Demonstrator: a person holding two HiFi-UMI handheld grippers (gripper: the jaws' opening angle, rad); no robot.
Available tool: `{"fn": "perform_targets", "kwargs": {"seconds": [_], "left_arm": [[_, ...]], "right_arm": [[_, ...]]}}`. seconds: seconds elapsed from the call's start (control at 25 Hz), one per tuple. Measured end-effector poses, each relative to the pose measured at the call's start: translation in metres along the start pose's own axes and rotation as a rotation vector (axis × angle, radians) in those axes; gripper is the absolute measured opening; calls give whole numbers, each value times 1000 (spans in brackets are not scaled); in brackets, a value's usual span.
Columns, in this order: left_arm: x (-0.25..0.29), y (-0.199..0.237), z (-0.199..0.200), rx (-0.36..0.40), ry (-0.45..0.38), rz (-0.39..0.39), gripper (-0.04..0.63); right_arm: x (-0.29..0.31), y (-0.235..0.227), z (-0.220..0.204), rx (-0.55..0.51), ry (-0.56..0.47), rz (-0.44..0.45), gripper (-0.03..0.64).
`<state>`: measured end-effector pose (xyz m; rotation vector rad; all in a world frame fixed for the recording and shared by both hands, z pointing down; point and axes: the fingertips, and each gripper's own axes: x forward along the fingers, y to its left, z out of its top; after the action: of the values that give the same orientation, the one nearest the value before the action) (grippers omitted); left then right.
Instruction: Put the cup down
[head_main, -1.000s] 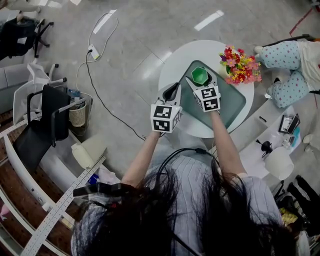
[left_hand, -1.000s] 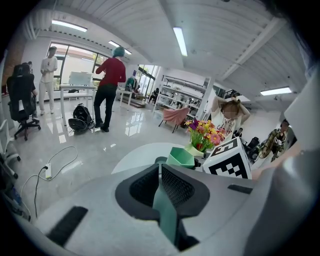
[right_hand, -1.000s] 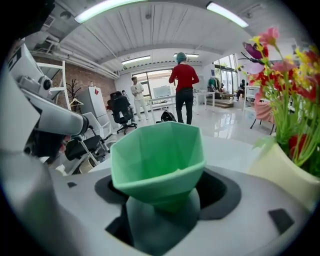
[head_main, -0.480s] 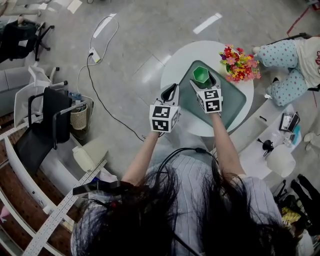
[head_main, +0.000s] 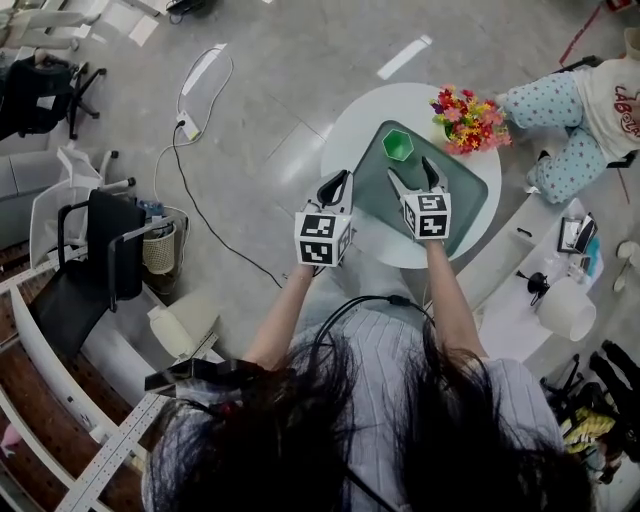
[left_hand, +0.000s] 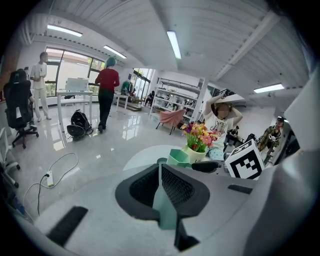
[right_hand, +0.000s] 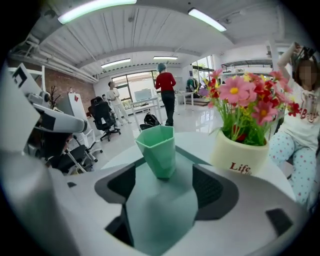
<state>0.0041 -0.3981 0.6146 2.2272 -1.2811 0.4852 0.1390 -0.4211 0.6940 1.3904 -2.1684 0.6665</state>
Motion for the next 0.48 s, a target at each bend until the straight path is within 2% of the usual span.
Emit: {"fn": "perform_targets", "kwargs": {"seconds": [0.2,0.36,0.48], "left_arm": [[-12,-5,6,2,-15,-32,18],[-15,-19,13,27,-36,-77,18],[-25,-27,15,39,-45,-106,18]], "right_arm": [[-27,12,12,37,-52,-10,357],[-47,20,24,56,-100,-28,273],[-64,33,34,81,-136,-28,245]]}}
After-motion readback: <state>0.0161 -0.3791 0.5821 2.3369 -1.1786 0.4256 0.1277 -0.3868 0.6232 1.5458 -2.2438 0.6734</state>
